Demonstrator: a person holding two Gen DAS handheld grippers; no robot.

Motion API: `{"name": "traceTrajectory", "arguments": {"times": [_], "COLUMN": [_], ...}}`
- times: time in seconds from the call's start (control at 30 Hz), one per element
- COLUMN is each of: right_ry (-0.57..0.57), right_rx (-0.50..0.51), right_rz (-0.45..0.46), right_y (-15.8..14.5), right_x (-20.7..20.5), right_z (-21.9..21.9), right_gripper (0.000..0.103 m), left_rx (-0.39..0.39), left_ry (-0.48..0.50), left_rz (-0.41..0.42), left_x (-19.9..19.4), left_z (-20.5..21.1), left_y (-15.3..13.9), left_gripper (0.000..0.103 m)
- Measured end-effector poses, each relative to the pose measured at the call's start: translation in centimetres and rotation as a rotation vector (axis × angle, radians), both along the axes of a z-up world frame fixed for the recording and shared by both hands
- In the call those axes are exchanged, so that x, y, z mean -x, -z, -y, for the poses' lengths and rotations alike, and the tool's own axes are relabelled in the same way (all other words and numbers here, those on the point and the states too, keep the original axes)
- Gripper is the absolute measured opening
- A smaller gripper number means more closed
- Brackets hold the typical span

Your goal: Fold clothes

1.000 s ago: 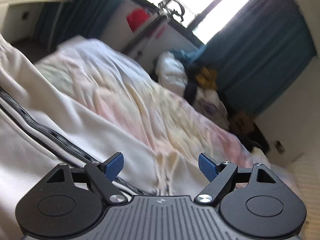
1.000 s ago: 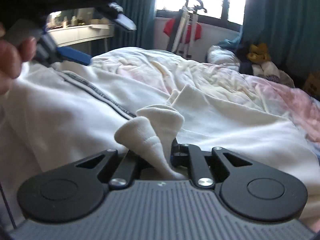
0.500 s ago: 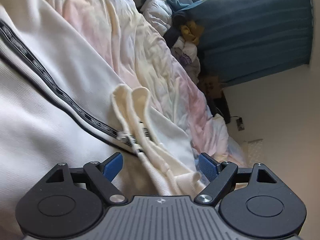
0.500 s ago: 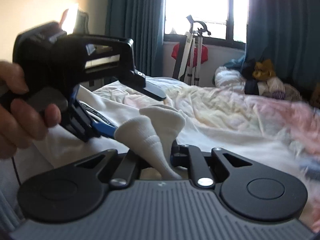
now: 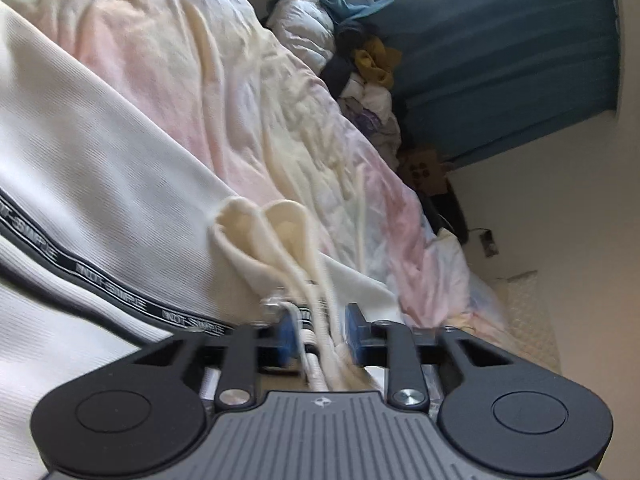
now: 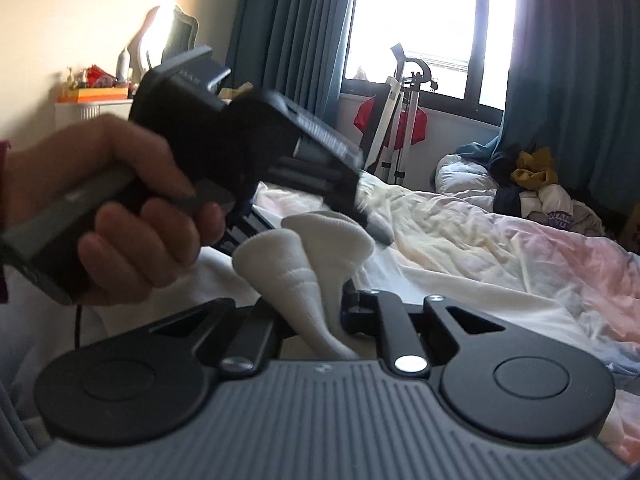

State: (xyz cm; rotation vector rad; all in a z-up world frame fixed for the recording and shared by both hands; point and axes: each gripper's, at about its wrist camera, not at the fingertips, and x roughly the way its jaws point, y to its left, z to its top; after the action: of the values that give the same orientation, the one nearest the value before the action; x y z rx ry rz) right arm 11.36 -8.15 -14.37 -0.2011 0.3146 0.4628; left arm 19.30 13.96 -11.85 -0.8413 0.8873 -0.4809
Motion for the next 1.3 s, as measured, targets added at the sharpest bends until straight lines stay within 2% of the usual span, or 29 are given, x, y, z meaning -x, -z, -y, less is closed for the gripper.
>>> {"name": "traceTrajectory", "arguments": {"times": [0.1,0.2,0.27,0.37,0.4,0.5,0.6,0.67,0.8,0.9,0.97,1.03,1.1,1.23,1.3], "right_ry": [-0.019,-0.059,-0.078,-0.086,-0.082,-0.078,-0.081,-0.096,-0.107,-0.076,-0.018,0.062,0.153,0.279,0.318], "right_rx": [-0.015,-0.031,-0.058,-0.06,-0.065,-0.093,-0.094,-0.123,-0.177,-0.264,-0.296,-0.292,-0.268,-0.261,-0.268], "right_rz": [0.028,0.059,0.016,-0.131,-0.177,-0.231,-0.268,-0.292,-0.289,-0.254,-0.227,-0.202,-0.214,-0.244,-0.24], "right_y": [-0.1,-0.1,0.2,1.6,2.1,2.1,1.1,0.7,-1.1,-2.9,-3.6,-3.7,-3.2,-1.9,-1.5], "right_x": [0.4,0.2,-0.4,-2.2,-2.7,-3.0,-2.5,-1.7,0.2,0.2,-0.3,-1.3,-2.7,-4.8,-5.1], "right_z": [-0.2,-0.5,-0.8,-1.2,-1.2,-0.8,-0.5,0.1,1.8,4.4,6.0,7.5,8.7,11.0,11.9], "right_gripper": [0.013,0.014,0.016,0.017,0.017,0.021,0.034,0.049,0.052,0.052,0.052,0.052,0.052,0.052,0.052], "left_rx": [-0.035,-0.093,-0.149,-0.262,-0.275,-0.262,-0.25,-0.244,-0.259,-0.258,-0.267,-0.322,-0.392,-0.482,-0.526], "left_ry": [-0.019,-0.051,-0.073,-0.08,-0.077,-0.079,-0.089,-0.097,-0.098,-0.108,-0.112,-0.124,-0.145,-0.15,-0.142], "left_rz": [0.093,0.152,0.126,0.024,0.012,0.012,0.015,0.013,0.032,0.046,0.06,0.101,0.152,0.274,0.312], "left_x": [0.7,1.7,1.9,1.2,1.0,0.9,0.9,1.1,1.9,2.5,3.3,4.6,6.2,9.3,10.4], "left_z": [-0.2,-0.8,-1.0,-0.7,-0.6,-1.0,-0.9,-1.2,-1.1,-1.3,-1.3,-0.9,-0.1,2.2,3.4], "left_y": [-1.5,-2.9,-2.6,-0.1,0.5,0.6,0.6,0.7,0.2,-0.5,-1.0,-2.1,-3.5,-5.9,-6.5], "left_gripper": [0.021,0.02,0.02,0.02,0.02,0.02,0.021,0.021,0.023,0.024,0.032,0.046,0.05,0.071,0.072]}}
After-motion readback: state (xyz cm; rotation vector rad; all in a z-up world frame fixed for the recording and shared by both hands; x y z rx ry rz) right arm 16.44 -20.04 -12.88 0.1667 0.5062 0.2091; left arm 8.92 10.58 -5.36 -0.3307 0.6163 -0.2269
